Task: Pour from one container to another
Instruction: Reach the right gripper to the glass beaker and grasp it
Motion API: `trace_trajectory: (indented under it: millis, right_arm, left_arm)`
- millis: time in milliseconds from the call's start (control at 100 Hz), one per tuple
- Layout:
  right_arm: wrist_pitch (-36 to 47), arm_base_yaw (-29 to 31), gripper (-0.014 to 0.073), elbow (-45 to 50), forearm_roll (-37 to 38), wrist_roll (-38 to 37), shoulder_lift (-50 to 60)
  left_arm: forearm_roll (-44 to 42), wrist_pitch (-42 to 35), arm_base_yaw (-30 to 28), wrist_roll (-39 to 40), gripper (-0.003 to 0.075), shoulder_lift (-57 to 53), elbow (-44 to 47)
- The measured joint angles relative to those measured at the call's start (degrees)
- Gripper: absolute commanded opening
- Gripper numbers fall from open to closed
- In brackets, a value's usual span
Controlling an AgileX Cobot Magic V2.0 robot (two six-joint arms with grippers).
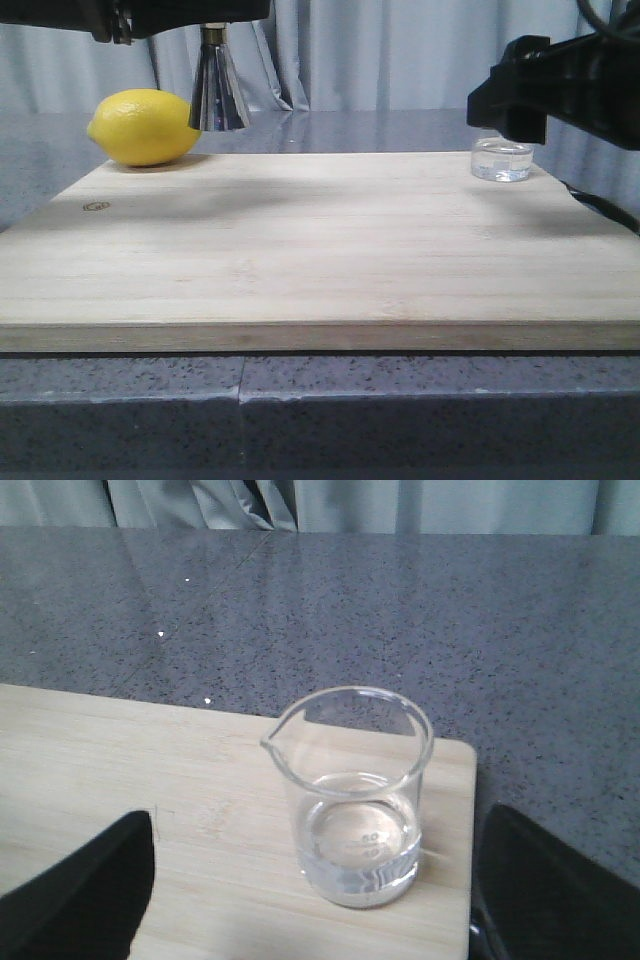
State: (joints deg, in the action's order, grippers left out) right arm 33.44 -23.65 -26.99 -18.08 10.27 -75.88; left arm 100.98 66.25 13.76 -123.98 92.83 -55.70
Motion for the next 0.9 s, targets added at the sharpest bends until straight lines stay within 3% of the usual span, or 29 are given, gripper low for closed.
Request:
trace_trajectory:
  millis: [520, 900]
  right_arm:
    - [19.1, 0.0, 0.0597, 0.0, 3.9, -2.0, -13.9]
    - [22.5, 0.0, 0.0594, -2.0, 4.3, -2.1, -18.8]
  left_arm:
    - [0.0, 0.0, 0.0, 0.0, 0.0260, 0.0, 0.0]
    - [0.0, 0.0, 0.0, 0.0, 0.0260, 0.0, 0.0]
